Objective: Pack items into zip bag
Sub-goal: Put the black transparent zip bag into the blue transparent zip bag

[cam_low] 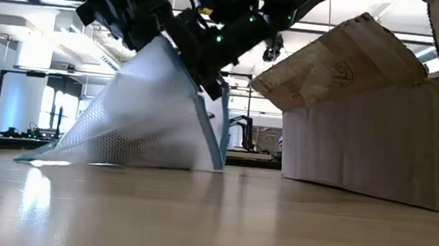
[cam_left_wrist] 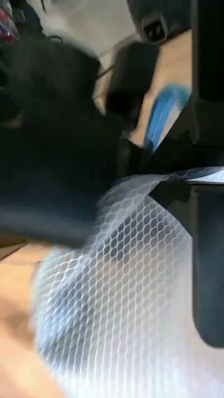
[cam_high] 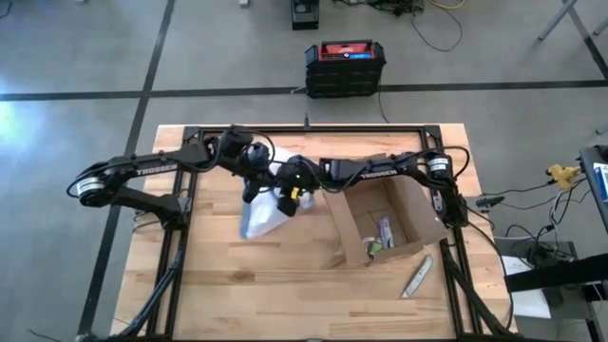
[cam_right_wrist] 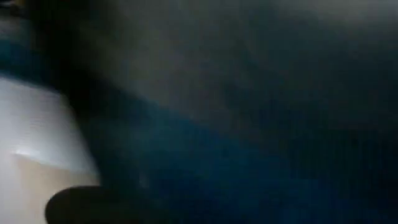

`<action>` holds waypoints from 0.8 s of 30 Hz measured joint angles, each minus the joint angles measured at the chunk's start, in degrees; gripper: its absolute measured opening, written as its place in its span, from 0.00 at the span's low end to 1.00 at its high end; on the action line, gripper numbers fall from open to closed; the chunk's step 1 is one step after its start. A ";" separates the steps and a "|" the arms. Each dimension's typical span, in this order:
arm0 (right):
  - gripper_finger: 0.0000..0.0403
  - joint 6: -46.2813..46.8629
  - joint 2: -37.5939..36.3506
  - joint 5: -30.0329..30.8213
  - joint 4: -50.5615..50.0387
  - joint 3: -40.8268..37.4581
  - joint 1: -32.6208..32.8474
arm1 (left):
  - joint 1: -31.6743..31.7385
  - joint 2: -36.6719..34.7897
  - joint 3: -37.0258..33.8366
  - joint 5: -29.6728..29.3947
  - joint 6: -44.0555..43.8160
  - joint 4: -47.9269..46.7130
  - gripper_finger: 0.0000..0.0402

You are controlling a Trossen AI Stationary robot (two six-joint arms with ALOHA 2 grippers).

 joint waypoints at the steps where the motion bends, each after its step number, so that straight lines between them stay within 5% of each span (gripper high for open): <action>1: 0.00 -0.41 -0.52 0.13 -1.42 -0.02 -0.01 | 0.00 -0.08 -0.12 -0.83 0.40 -0.13 0.00; 15: 0.00 -7.35 -7.80 -1.77 -26.27 -0.27 1.02 | -1.31 1.92 -1.68 -4.67 0.50 2.26 0.00; 24: 0.00 -6.43 -7.28 -1.70 -21.14 0.00 1.37 | -1.95 5.30 -1.75 -6.35 0.04 4.67 0.00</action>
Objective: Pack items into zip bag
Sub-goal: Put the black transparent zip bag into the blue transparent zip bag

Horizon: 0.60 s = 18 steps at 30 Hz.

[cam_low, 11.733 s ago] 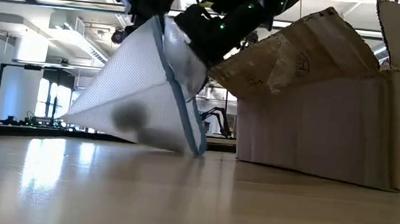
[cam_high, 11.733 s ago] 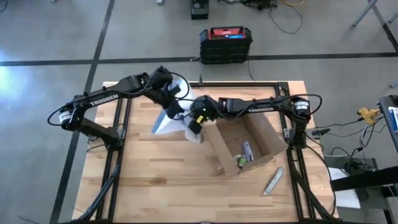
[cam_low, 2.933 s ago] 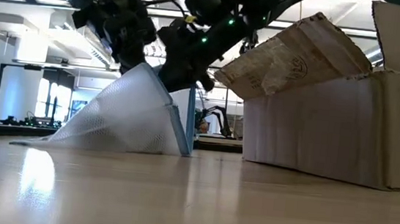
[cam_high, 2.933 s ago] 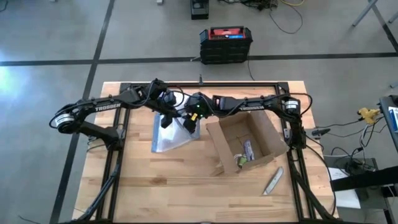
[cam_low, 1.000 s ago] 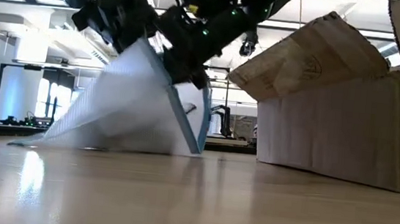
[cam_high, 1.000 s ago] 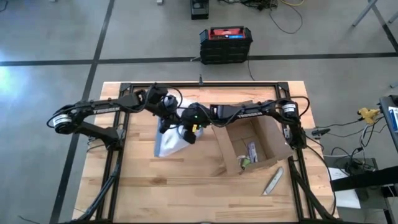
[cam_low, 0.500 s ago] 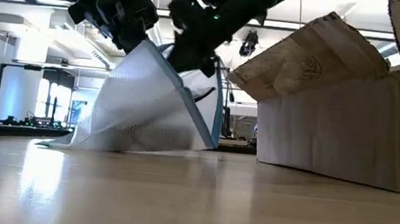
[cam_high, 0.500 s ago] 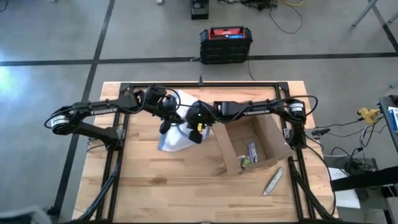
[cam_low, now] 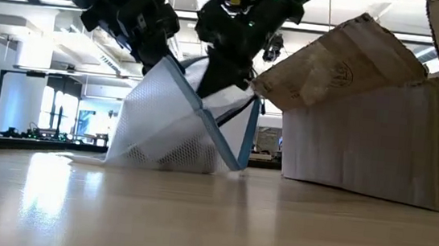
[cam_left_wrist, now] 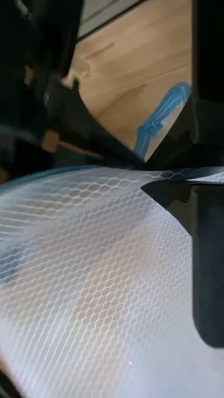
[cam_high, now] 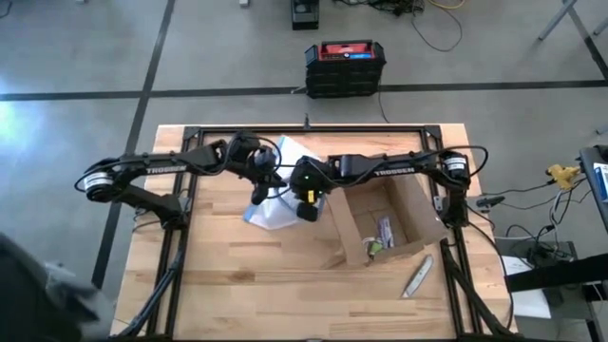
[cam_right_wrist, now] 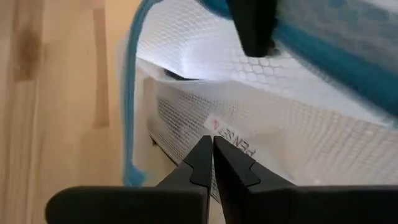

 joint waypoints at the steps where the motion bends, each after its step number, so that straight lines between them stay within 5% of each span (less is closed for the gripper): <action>1: 0.00 -1.23 0.00 -0.55 -1.64 0.48 0.02 | -0.08 0.37 0.00 -0.04 -0.02 0.10 0.00; 8: 0.00 -11.52 1.89 -2.02 -14.19 1.18 0.35 | -1.88 2.21 -0.04 -0.13 -1.61 2.69 0.00; 14: 0.00 -11.36 7.32 7.82 -7.95 1.20 0.85 | -3.91 2.26 -0.10 -0.67 -3.06 5.30 0.00; 18: 0.00 -7.33 8.11 7.10 -4.81 2.75 0.47 | -3.92 2.18 -0.20 -1.32 -3.65 3.67 0.00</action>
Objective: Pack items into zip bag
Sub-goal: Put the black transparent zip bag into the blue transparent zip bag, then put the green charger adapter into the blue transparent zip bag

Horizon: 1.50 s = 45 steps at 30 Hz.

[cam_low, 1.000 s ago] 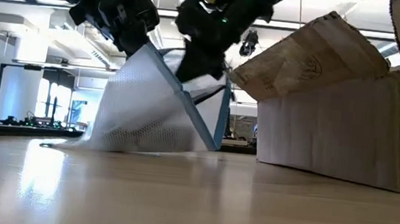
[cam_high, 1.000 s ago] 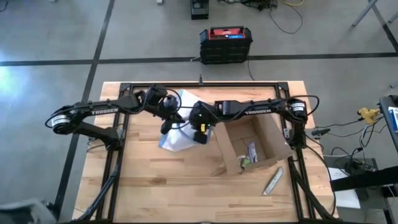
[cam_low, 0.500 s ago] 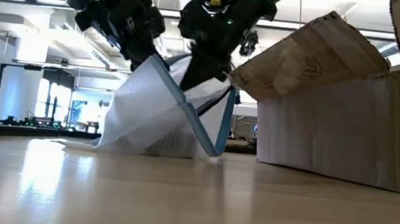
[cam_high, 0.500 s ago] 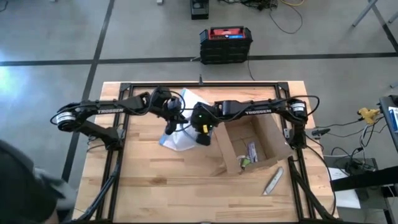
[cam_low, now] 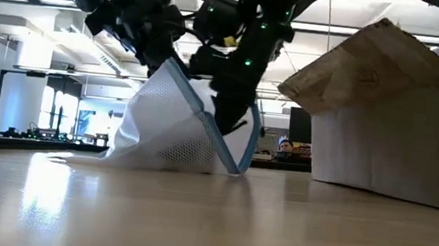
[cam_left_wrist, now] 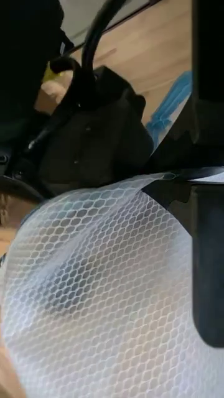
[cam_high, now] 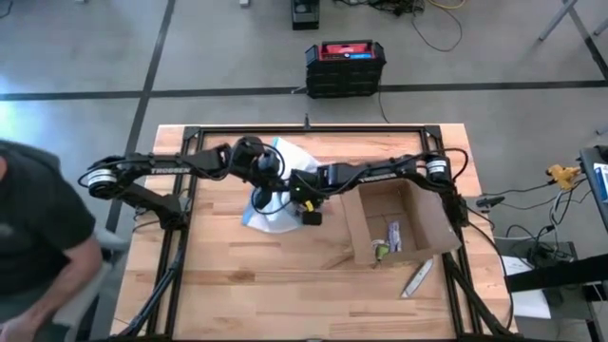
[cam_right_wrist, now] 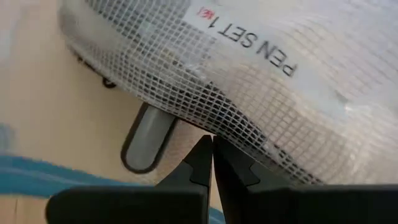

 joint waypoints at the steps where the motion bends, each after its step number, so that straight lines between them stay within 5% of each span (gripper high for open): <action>1: 0.00 0.25 -0.16 0.14 1.95 0.68 -0.03 | -0.02 0.06 0.00 -0.55 0.04 0.05 0.00; 11: 0.00 3.59 -1.75 -1.73 9.75 1.62 -0.55 | -0.50 0.70 0.05 -2.29 0.20 1.79 0.00; 22: 0.00 2.81 -4.10 -8.70 -12.64 8.91 -0.35 | -0.13 0.69 0.52 -5.93 -3.94 2.34 0.00; 30: 0.00 1.67 -2.71 -21.15 -11.03 7.29 0.08 | 1.30 0.52 3.35 -11.03 -5.59 3.86 0.00; 36: 0.00 1.29 -2.94 -19.48 -11.85 7.21 -0.10 | 2.47 0.73 3.65 -12.28 -4.70 2.50 0.00; 45: 0.00 3.10 -2.26 -46.52 -13.12 6.86 -1.28 | 2.64 1.03 3.50 -12.41 -5.10 2.60 0.00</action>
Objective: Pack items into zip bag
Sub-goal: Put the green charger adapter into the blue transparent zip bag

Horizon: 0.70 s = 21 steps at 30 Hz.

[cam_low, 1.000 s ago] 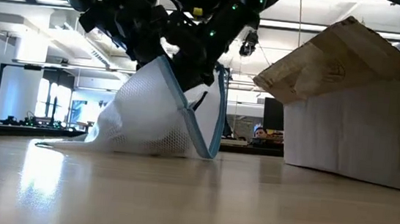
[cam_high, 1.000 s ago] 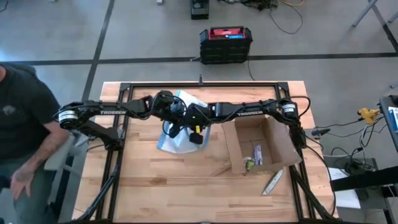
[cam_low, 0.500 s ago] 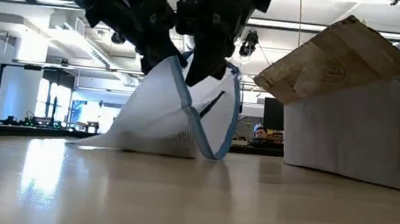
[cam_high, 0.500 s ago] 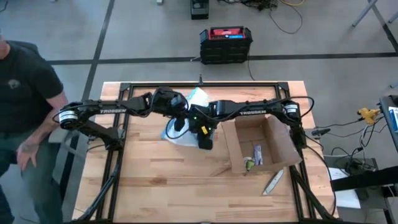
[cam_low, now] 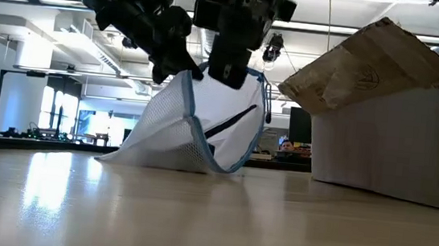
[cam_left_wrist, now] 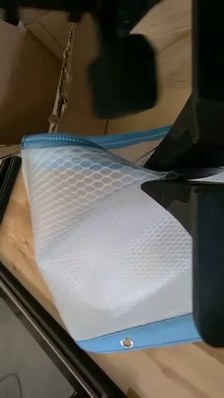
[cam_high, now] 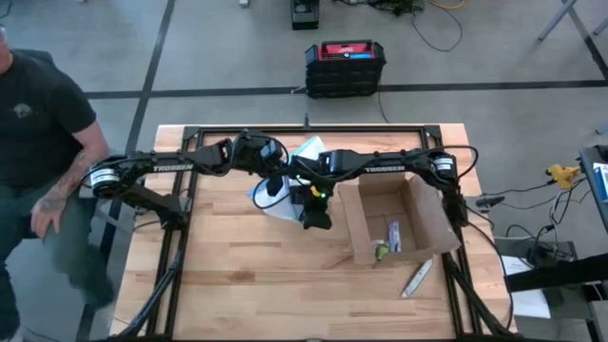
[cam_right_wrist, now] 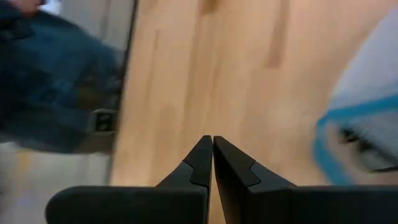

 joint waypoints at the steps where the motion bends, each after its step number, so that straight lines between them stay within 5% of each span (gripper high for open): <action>1: 0.00 0.04 0.21 -0.94 -0.80 -0.45 0.00 | 0.00 0.00 0.00 -0.02 -0.16 0.05 0.00; 13: 0.00 -2.41 4.87 -5.21 -0.42 -6.13 -0.84 | -0.74 0.02 -0.13 0.78 -0.23 0.10 0.00; 21: 0.00 1.08 7.32 8.77 9.85 -5.79 -2.90 | -1.38 0.02 -0.13 0.64 -0.91 -0.86 0.00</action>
